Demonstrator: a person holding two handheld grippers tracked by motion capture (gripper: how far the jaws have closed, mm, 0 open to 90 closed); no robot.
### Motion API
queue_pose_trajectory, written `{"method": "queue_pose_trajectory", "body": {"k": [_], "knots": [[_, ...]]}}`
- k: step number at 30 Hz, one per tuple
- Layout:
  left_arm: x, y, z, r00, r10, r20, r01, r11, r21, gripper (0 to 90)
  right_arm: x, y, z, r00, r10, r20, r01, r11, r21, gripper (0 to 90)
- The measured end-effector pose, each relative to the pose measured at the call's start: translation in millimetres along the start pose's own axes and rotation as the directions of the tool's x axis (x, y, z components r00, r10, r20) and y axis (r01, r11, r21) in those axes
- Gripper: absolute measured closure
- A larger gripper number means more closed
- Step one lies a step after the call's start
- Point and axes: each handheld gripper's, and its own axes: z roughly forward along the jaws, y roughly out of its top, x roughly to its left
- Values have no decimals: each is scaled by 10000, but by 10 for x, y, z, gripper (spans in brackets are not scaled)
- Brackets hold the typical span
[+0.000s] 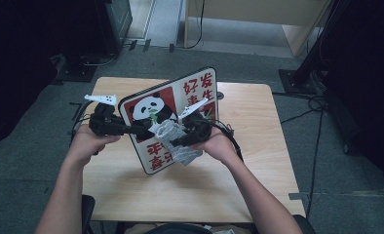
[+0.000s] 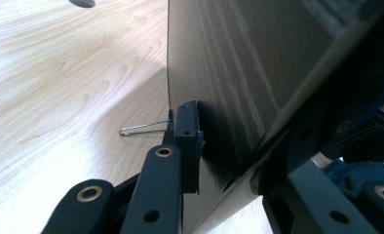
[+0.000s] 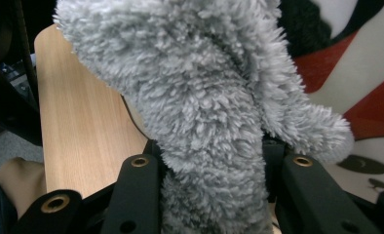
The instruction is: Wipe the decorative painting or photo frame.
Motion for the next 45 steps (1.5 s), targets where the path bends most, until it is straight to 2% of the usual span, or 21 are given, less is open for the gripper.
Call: {"method": "queue_pose_trajectory", "body": {"k": [25,29,33,38,45], "knots": [[10,-4,1,9999,-146,70,147,9999,-40,747,-58,-384,311,9996,97,-257,-87,9992,386,649],[9,-4,2,9998,-189,71,190,9998,-44,746,-71,-459,372,9995,140,-300,-121,9979,641,648],[11,-2,2,9997,-223,78,224,9997,-49,744,-107,-528,411,9986,231,-481,-199,9976,662,649],[12,-2,3,9997,-228,82,229,9997,-52,744,-120,-539,413,9979,245,-607,-200,9972,725,649],[21,0,4,9996,-269,102,270,9996,-67,740,-89,-482,326,9967,189,-784,-123,9964,840,664]]}}
